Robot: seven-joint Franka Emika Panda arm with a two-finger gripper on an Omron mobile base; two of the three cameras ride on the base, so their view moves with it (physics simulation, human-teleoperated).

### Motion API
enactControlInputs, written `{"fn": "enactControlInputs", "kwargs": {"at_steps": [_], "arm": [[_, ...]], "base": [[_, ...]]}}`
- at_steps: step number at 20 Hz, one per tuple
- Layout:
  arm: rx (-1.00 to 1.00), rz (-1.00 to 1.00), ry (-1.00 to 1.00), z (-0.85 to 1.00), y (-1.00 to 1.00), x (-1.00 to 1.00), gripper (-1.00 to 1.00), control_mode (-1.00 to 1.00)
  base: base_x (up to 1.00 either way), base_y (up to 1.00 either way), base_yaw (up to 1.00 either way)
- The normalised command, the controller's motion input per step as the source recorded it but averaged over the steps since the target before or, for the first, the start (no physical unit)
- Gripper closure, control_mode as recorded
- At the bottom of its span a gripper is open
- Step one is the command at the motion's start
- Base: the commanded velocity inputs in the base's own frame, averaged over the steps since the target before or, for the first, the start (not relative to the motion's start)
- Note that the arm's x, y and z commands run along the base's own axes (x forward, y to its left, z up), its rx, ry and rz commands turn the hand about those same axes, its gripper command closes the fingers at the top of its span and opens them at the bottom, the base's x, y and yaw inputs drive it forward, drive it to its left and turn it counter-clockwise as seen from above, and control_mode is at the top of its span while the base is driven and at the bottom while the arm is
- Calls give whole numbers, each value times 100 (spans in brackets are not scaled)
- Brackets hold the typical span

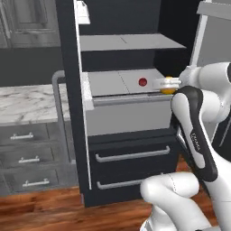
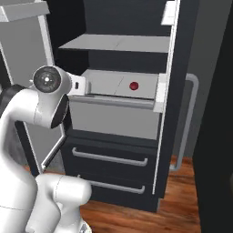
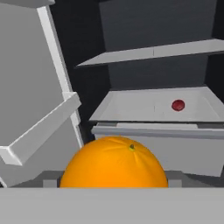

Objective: Retrieve the orange and pear from the fridge and place them into the bowl on the dining table.

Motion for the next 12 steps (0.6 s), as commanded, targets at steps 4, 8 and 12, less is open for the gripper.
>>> {"fn": "enactControlInputs", "kwargs": {"at_steps": [4,8,12], "arm": [[0,0,0,0,0,0,100,100],[0,0,0,0,0,0,100,100],[0,0,0,0,0,0,100,100]], "base": [[-57,0,43],[-56,0,51],[-50,4,55]]}}
